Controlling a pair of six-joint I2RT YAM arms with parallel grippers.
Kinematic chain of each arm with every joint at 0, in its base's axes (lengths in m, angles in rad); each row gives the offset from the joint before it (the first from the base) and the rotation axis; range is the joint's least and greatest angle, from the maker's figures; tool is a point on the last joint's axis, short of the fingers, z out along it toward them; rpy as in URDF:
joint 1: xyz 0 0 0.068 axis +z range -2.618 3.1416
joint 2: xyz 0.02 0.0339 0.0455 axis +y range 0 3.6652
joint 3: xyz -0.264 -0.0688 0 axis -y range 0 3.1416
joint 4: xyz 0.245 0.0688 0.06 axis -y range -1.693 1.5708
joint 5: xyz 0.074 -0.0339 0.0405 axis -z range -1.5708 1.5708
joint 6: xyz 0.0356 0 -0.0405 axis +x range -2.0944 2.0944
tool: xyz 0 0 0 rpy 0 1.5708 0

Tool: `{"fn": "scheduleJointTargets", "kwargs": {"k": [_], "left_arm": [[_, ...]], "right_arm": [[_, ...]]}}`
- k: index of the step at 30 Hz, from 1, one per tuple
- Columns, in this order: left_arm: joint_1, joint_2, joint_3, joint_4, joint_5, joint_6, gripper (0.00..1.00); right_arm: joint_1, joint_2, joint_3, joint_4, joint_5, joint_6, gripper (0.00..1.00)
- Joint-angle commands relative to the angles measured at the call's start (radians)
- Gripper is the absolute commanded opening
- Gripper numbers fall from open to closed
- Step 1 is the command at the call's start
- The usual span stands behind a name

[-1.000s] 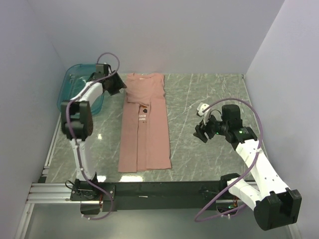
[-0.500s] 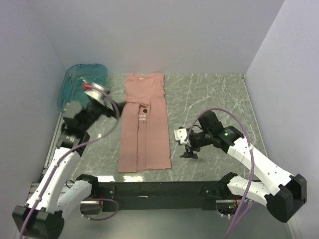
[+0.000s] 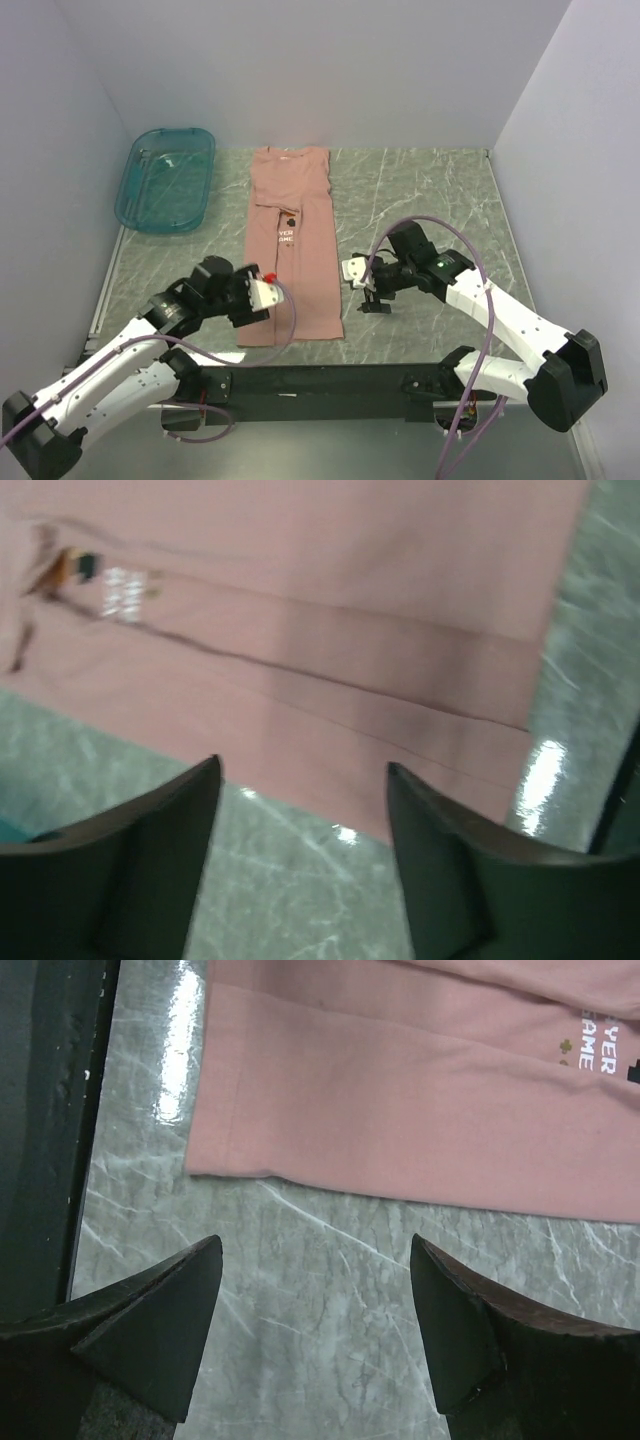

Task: Fold and stack the t-shirts

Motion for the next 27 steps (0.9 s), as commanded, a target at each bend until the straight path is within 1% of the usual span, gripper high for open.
{"fn": "scheduleJointTargets", "kwargs": {"k": [1, 2, 3, 7, 8, 11, 16, 22, 27], "left_arm": [[-0.082, 0.025, -0.070, -0.016, 0.017, 0.073, 0.68], [-0.132, 0.030, -0.082, -0.010, 0.009, 0.073, 0.63], [-0.153, 0.036, -0.091, -0.005, 0.001, 0.076, 0.60], [-0.211, 0.063, -0.145, 0.031, 0.003, 0.093, 0.57], [-0.246, 0.071, -0.151, 0.039, -0.002, 0.096, 0.57], [-0.294, 0.083, -0.162, 0.035, -0.022, 0.102, 0.57], [-0.332, 0.093, -0.194, 0.033, -0.008, 0.106, 0.53], [-0.358, 0.114, -0.228, 0.080, -0.072, 0.116, 0.49], [-0.358, 0.140, -0.251, 0.142, -0.115, 0.112, 0.49]], "right_arm": [[-0.007, -0.020, -0.030, 0.054, -0.005, 0.013, 0.82], [-0.015, -0.022, -0.032, 0.054, -0.010, 0.015, 0.82], [-0.020, -0.020, -0.032, 0.052, -0.020, 0.013, 0.82], [-0.029, -0.001, -0.021, 0.049, -0.033, 0.019, 0.81], [-0.029, 0.000, -0.019, 0.049, -0.034, 0.022, 0.81], [-0.032, 0.000, -0.021, 0.051, -0.046, 0.027, 0.81], [-0.030, 0.000, -0.024, 0.054, -0.056, 0.035, 0.81], [-0.030, 0.021, -0.016, 0.035, -0.060, 0.024, 0.80], [-0.029, 0.015, -0.019, 0.034, -0.063, 0.021, 0.80]]}}
